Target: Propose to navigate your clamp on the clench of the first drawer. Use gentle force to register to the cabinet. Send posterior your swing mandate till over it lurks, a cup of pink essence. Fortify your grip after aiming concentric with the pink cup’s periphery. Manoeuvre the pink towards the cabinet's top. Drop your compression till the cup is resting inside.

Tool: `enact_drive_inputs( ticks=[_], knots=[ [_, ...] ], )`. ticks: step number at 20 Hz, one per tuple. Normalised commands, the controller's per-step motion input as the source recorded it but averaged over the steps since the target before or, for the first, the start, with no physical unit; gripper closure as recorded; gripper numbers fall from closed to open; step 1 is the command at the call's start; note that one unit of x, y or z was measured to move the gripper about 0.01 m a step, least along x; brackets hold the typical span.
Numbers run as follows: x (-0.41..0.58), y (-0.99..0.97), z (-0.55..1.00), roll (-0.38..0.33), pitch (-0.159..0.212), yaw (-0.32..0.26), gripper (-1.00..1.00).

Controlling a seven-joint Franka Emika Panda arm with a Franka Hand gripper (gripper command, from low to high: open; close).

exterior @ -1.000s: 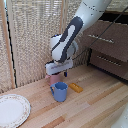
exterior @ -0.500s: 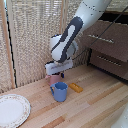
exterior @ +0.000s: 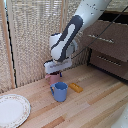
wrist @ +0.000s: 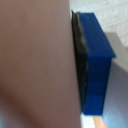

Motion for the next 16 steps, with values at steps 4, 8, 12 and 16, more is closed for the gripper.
enact_drive_inputs(
  ticks=[4,8,12,16],
  knots=[
    [-0.162,0.0,0.68,0.136,0.002,-0.259,1.0],
    [-0.021,0.01,0.86,0.071,0.0,-0.25,1.0],
    [0.049,0.1,0.93,0.025,0.0,-0.226,1.0],
    [0.139,0.11,0.98,0.002,0.0,-0.207,1.0]
  ],
)
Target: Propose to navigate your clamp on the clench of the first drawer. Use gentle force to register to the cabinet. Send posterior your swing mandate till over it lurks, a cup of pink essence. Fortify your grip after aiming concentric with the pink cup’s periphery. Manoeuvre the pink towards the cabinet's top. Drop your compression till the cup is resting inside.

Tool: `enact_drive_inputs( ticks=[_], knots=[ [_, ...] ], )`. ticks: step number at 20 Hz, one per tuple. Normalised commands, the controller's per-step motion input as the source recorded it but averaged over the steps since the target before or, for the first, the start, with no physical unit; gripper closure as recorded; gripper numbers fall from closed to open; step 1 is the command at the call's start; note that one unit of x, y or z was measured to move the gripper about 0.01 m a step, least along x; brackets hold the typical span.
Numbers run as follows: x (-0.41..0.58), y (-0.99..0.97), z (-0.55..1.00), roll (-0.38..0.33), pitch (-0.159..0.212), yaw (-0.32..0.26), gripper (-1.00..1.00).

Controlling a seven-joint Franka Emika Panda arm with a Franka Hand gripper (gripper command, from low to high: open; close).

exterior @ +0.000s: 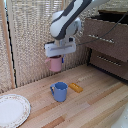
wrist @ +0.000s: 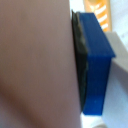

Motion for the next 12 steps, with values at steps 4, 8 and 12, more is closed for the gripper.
enact_drive_inputs(
  ticks=[4,8,12],
  knots=[
    [0.226,0.05,1.0,0.0,0.0,-0.178,1.0],
    [0.261,0.0,1.0,-0.013,0.0,-0.162,1.0],
    [0.213,0.0,1.0,-0.014,0.0,-0.19,1.0]
  ],
)
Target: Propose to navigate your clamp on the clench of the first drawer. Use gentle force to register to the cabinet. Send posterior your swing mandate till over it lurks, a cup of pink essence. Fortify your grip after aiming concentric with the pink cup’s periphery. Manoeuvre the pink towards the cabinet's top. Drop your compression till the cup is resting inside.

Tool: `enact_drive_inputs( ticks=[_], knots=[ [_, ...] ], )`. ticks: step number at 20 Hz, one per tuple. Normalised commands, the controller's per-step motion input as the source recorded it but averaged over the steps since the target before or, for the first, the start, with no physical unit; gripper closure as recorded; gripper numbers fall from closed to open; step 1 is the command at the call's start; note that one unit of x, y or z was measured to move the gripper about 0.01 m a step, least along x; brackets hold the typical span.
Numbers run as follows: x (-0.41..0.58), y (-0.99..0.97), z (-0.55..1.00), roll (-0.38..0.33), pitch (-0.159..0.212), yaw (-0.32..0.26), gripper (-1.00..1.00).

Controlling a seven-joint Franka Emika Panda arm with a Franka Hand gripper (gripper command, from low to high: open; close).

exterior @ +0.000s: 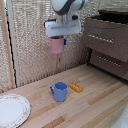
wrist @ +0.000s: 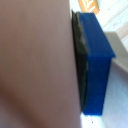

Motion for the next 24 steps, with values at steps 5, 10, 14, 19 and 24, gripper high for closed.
enact_drive_inputs(
  ticks=[5,10,14,19,24],
  knots=[
    [0.227,-0.05,1.0,-0.036,0.018,-0.231,1.0],
    [0.252,-0.16,0.95,-0.034,0.071,-0.279,1.0],
    [0.189,-0.35,0.98,0.0,0.096,-0.253,1.0],
    [0.163,-0.37,0.97,0.0,0.101,-0.256,1.0],
    [0.186,-0.4,0.98,0.0,0.102,-0.245,1.0]
  ],
)
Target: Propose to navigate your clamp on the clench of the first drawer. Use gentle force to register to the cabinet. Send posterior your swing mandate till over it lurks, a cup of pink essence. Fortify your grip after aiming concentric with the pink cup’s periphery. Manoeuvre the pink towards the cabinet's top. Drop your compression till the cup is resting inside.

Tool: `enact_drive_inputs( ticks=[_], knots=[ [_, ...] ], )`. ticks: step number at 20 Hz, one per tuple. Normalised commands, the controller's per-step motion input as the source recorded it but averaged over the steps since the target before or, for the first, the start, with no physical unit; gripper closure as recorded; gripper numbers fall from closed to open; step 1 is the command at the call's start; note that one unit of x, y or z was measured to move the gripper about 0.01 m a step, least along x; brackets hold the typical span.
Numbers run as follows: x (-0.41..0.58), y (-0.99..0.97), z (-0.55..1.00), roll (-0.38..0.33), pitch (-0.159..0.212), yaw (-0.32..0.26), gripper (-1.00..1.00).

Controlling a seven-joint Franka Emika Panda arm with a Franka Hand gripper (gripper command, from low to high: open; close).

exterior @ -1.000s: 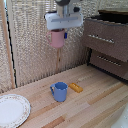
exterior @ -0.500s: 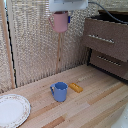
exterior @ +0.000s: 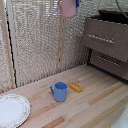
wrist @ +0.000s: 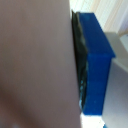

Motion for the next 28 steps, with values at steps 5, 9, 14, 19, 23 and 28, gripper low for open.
enact_drive_inputs(
  ticks=[5,9,14,19,23,28],
  knots=[
    [0.203,-0.61,0.98,0.01,0.047,-0.176,1.0],
    [0.098,-0.94,0.8,0.054,-0.045,-0.048,1.0],
    [0.004,-1.0,0.7,0.071,-0.055,0.0,1.0],
    [-0.079,-1.0,0.24,0.06,-0.013,0.0,1.0],
    [-0.079,-0.86,-0.26,0.079,0.014,0.0,1.0],
    [-0.05,-0.64,-0.3,0.051,0.042,0.0,1.0]
  ],
)
